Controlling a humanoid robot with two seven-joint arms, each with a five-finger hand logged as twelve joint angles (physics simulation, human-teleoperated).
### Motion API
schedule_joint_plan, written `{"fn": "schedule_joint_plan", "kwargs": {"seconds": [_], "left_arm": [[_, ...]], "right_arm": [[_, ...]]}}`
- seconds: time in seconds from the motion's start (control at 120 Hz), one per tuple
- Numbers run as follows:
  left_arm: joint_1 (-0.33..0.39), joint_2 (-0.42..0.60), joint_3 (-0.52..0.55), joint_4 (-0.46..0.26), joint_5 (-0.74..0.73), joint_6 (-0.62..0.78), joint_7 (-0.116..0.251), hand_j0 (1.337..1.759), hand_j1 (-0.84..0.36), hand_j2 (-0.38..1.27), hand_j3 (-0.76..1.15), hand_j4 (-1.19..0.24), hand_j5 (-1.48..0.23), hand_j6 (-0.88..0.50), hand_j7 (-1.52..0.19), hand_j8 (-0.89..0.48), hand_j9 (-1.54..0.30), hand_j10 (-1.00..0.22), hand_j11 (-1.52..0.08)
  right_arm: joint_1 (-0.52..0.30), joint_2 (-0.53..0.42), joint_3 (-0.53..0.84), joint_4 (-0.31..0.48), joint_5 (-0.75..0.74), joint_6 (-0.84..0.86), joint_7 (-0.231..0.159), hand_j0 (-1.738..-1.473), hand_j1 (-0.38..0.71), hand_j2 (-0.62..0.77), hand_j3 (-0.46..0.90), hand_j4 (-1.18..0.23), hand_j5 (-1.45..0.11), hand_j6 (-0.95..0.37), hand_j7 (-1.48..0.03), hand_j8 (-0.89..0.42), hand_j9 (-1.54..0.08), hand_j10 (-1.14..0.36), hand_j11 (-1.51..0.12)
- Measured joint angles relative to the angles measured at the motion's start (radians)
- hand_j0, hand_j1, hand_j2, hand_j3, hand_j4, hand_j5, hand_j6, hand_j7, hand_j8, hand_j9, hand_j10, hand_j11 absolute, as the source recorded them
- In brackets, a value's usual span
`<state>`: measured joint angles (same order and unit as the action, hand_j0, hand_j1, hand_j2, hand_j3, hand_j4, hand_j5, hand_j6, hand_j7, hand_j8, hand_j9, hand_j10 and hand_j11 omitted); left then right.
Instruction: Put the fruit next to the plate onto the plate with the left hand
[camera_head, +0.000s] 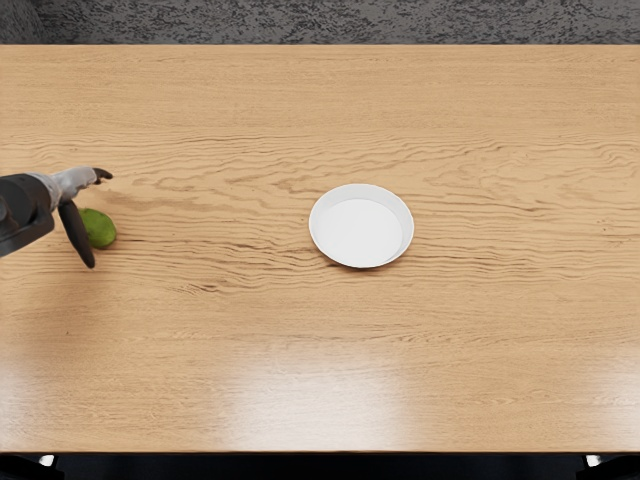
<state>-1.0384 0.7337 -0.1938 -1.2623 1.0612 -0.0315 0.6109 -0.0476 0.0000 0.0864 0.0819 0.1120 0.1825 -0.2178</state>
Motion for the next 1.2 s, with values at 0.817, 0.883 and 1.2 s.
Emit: {"fn": "schedule_joint_plan", "kwargs": {"seconds": [0.817,0.883,1.2], "left_arm": [[0.017,-0.105,0.059,0.099,0.084,0.076,0.0,1.658,0.15,0.04,0.0,-0.17,-0.22,-0.17,-0.22,-0.17,-0.22,-0.17,-0.22],[0.017,-0.104,0.066,0.098,0.085,0.083,0.0,1.658,0.15,0.04,0.0,-0.18,-0.22,-0.18,-0.22,-0.18,-0.22,-0.18,-0.22],[0.012,-0.099,0.072,0.084,0.087,0.105,0.0,1.658,0.11,0.04,0.0,-0.21,-0.27,-0.21,-0.27,-0.21,-0.27,-0.21,-0.27]], "right_arm": [[0.0,0.0,0.0,0.0,0.0,0.0,0.0,-1.658,-0.35,0.0,0.0,0.0,0.0,0.0,0.0,0.0,0.0,0.0,0.0],[0.0,0.0,0.0,0.0,0.0,0.0,0.0,-1.658,-0.35,0.0,0.0,0.0,0.0,0.0,0.0,0.0,0.0,0.0,0.0],[0.001,0.0,0.0,0.001,0.0,0.0,0.0,-1.658,-0.35,0.0,0.0,0.0,0.0,0.0,0.0,0.0,0.0,0.0,0.0]]}}
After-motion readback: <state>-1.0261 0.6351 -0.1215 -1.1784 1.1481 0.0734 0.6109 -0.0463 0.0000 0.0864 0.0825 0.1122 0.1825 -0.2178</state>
